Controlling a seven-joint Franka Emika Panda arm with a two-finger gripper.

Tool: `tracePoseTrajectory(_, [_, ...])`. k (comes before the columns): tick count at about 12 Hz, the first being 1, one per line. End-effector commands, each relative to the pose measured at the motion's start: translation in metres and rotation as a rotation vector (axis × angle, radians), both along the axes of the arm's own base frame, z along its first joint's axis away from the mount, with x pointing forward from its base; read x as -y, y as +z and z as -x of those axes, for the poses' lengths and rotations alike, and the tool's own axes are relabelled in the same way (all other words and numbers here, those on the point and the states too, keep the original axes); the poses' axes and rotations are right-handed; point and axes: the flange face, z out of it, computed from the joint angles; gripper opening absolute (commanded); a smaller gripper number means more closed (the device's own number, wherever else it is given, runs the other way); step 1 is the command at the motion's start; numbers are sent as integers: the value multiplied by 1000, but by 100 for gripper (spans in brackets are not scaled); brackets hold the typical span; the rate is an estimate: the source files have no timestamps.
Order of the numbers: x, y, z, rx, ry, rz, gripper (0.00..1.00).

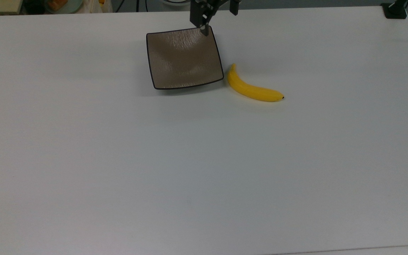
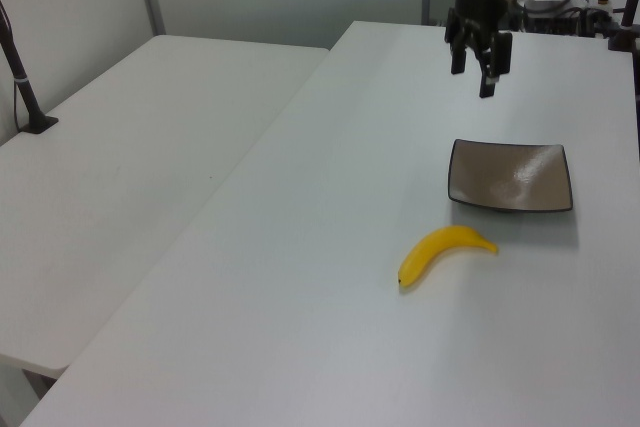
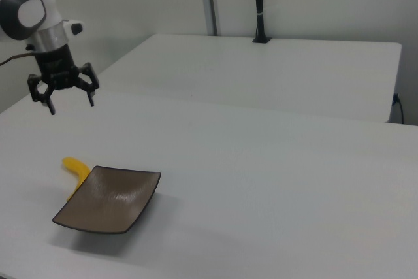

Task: Bananas placed on a ceramic plate
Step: 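Move the open gripper past the brown plate toward the yellow banana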

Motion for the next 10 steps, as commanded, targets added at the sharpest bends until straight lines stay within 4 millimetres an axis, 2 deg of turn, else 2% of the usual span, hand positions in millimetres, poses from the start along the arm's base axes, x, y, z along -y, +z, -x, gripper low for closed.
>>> tracePoseTrajectory(1, [-24, -22, 8, -26, 71, 21, 100])
tracePoseTrajectory(3, [-34, -37, 7, -48, 80, 10, 100])
tracePoseTrajectory(6, [-44, -79, 5, -43, 91, -2, 100])
tracePoseTrajectory(10, [-49, -139, -9, -21, 31, -39, 100])
